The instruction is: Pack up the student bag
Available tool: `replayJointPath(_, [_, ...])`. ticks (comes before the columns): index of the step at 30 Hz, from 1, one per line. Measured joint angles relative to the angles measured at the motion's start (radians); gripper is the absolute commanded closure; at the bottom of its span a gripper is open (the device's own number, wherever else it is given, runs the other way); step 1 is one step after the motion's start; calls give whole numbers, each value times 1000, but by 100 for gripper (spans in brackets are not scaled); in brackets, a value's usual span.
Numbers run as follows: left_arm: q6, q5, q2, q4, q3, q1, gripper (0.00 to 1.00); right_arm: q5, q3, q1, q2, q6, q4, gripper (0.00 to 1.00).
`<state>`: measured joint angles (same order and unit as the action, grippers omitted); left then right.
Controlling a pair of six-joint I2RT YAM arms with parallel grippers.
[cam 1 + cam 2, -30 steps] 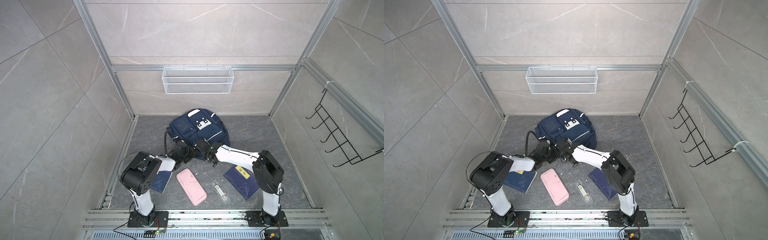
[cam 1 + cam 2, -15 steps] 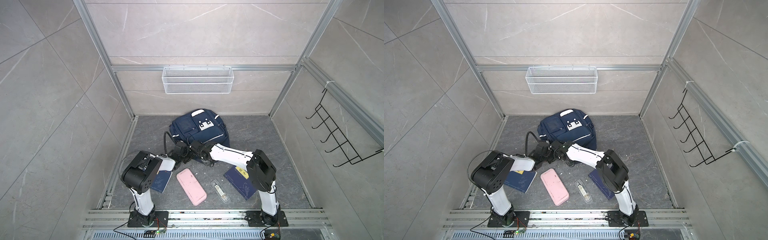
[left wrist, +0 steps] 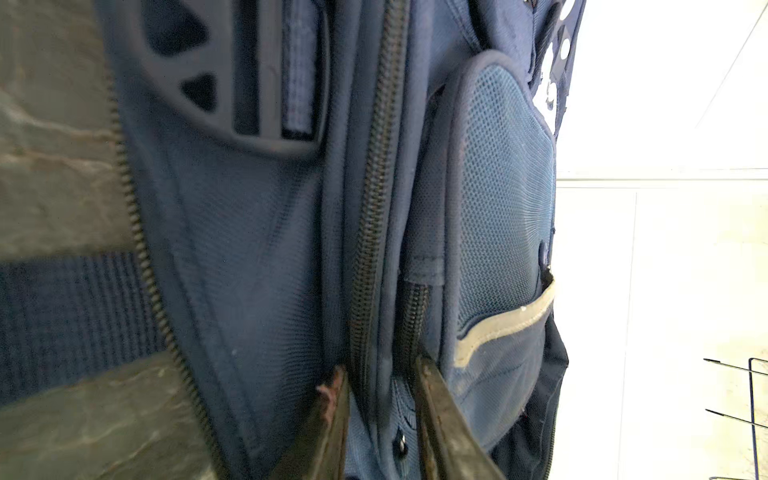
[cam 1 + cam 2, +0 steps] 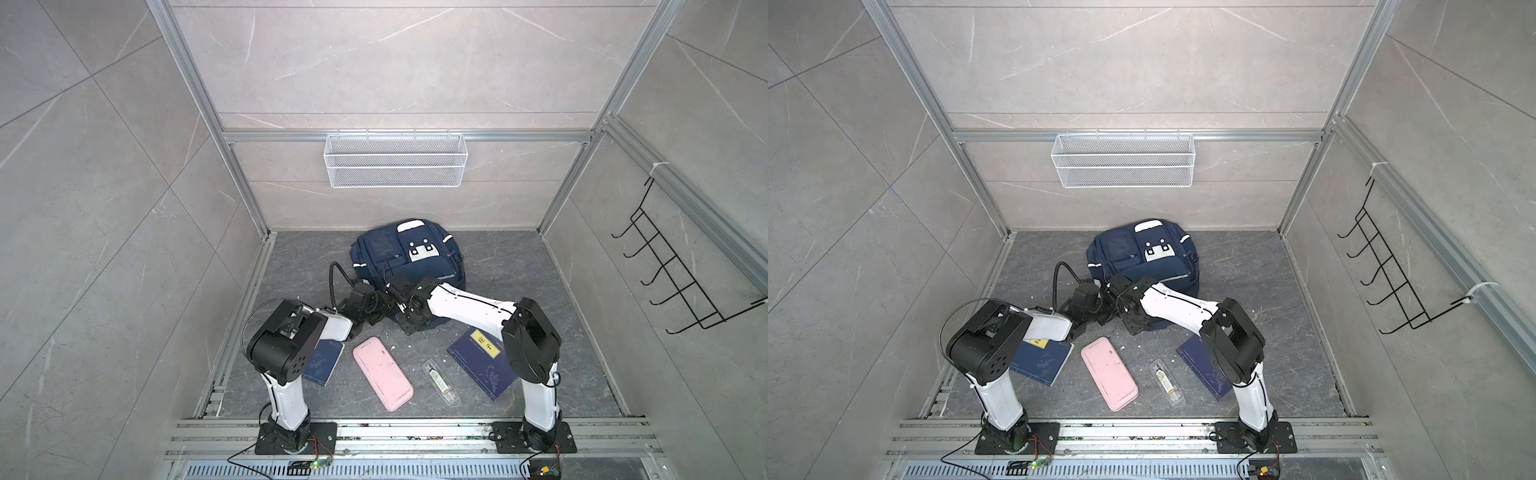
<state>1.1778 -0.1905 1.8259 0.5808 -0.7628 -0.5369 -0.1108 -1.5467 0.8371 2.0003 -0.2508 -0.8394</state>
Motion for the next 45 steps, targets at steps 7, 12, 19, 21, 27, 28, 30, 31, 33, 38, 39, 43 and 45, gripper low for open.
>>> replayJointPath(7, [2,-3,19,11,-13,0,70,94,-32,-11,58,-41,61,99])
replayJointPath(12, [-2,-3,16,-16,-13,3,62,127,-64,-18,127,-98,114,100])
replayJointPath(19, [-74,-7,-79,-142,-12,34,53,141,58,-18,66,-128,241,100])
replayJointPath(21, [-119,-6,-107,-204,-27,48,52,149,129,-23,19,-128,300,100])
replayJointPath(27, [-255,8,-161,-386,-174,114,51,165,295,-43,-142,-132,326,100])
replayJointPath(28, [-272,8,-162,-401,-194,124,51,165,313,-45,-162,-132,333,100])
replayJointPath(30, [-300,8,-162,-434,-221,138,51,167,342,-50,-192,-135,340,100])
replayJointPath(31, [-314,9,-159,-458,-235,143,51,168,354,-53,-205,-135,341,100])
replayJointPath(33, [-339,9,-139,-507,-275,145,51,169,370,-60,-220,-135,341,100])
replayJointPath(38, [-404,8,-32,-619,-423,145,51,172,386,-72,-238,-136,343,100])
replayJointPath(39, [-418,8,-10,-636,-451,144,51,172,392,-72,-244,-138,344,100])
replayJointPath(43, [-466,17,74,-719,-551,144,51,177,405,-73,-262,-143,343,100])
replayJointPath(45, [-488,32,116,-763,-604,144,51,179,412,-73,-269,-143,343,100])
